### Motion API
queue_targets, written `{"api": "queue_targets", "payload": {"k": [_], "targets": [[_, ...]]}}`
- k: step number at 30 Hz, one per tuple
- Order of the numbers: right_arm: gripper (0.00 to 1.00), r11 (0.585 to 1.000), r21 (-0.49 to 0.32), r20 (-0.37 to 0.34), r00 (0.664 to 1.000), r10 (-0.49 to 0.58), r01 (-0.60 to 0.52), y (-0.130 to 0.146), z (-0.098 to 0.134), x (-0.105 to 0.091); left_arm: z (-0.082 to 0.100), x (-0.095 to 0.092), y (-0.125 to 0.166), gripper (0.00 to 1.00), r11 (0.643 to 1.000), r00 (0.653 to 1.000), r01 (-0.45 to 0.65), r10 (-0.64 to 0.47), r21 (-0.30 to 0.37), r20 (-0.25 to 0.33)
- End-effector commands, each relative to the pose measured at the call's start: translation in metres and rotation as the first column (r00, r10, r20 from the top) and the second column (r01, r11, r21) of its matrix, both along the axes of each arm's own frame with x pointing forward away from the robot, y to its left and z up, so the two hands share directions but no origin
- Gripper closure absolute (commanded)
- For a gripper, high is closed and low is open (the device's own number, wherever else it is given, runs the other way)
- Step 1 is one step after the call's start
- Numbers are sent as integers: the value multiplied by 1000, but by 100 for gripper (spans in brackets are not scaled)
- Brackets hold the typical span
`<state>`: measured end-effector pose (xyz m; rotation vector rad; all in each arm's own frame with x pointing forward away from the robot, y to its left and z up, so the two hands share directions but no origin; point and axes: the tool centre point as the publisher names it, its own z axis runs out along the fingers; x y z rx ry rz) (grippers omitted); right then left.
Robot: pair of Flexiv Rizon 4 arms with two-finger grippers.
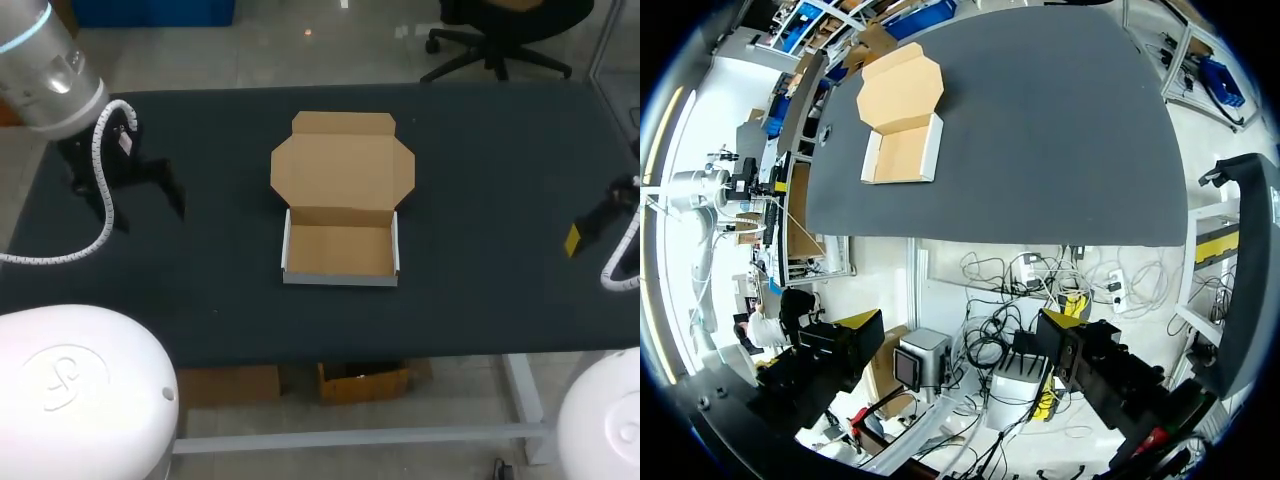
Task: Assemble the packaging by folding the flat box into shape, placing the metal phone stand inside, and closing the box properly
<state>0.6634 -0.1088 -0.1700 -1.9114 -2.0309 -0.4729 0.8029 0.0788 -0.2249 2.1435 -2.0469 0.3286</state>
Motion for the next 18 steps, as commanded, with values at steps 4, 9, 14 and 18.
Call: {"api": "queue_targets", "payload": {"k": [4, 9, 14, 18], "targets": [[0, 1000, -1, -4, 1000, 2, -2, -1, 1, 0, -10, 14, 3, 0, 999, 1000, -22, 23, 28, -11], [0, 1000, -1, -4, 1000, 2, -2, -1, 1, 0, -19, 20, 6, 0, 998, 999, -39, 39, 44, -13], [0, 1000, -1, -4, 1000, 2, -2, -1, 1, 0, -29, 32, 13, 0, 998, 999, -43, 44, 50, -19], [0, 1000, -1, -4, 1000, 2, -2, -1, 1, 0, -40, 44, 18, 0, 997, 998, -41, 44, 62, -39]]}}
